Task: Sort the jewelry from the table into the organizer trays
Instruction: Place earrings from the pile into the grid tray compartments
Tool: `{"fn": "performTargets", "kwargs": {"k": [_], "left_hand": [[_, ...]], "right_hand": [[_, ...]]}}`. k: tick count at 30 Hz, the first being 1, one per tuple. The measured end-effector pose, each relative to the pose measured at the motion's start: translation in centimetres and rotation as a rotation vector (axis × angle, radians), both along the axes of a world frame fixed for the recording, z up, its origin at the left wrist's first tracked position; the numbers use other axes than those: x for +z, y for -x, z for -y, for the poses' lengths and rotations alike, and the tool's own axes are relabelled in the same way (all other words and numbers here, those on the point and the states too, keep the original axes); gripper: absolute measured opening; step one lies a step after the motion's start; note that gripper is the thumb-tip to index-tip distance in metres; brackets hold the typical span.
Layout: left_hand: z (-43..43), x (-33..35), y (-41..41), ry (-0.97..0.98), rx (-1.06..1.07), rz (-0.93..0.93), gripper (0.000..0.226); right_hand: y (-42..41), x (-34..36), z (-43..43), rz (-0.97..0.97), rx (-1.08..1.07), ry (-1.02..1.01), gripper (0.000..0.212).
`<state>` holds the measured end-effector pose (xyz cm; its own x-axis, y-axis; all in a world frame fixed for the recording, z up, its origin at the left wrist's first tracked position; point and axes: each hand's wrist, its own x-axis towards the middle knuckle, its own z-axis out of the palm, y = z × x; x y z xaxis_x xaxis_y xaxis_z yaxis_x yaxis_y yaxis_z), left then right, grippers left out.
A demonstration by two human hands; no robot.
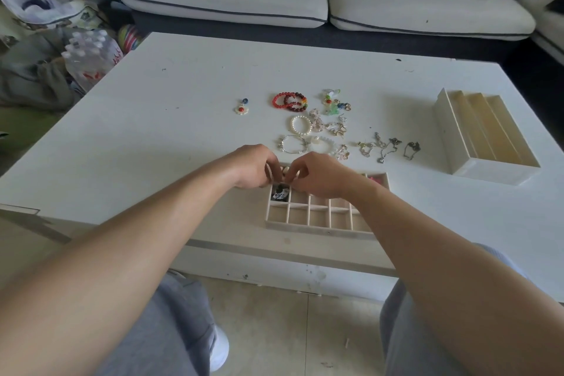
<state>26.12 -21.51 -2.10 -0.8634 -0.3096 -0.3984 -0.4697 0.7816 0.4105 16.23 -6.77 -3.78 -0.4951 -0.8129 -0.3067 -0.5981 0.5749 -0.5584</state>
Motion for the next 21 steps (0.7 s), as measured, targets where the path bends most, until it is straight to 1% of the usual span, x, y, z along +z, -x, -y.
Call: {"fn": "performTargets", "kwargs": {"k": [3,7,11,15,18,21], "left_hand": [[-0.04,0.33,-0.17,0.018,-0.066,0.094,0.042],[-0.27,0.51,-0.27,0.034,-0.080,0.113,0.043],[-0.30,0.57,-0.28,0.001,-0.065,0.104,0.039],[-0.28,0.58,-0.38,-0.014,-0.060,0.103,0.032],[-0.39,0.71,-0.26,-0.010,-0.076,0.127,0.032],[-0.62,0.76,-0.26,-0.018,-0.091,0.169,0.033]], "right_hand": [[-0.07,0.31,-0.04,0.036,0.028,0.014,0.026],[-0.41,0.21,-0.03,0.044,0.118,-0.068,0.032],[-0.22,0.24,-0.03,0.019,0.083,-0.032,0.032],[-0.25,-0.06,-0.03,0.025,0.121,-0.070,0.031],[-0.23,-0.09,0.00,0.034,0.093,-0.043,0.029],[-0.30,-0.04,0.03,0.032,0.121,-0.059,0.027]]}}
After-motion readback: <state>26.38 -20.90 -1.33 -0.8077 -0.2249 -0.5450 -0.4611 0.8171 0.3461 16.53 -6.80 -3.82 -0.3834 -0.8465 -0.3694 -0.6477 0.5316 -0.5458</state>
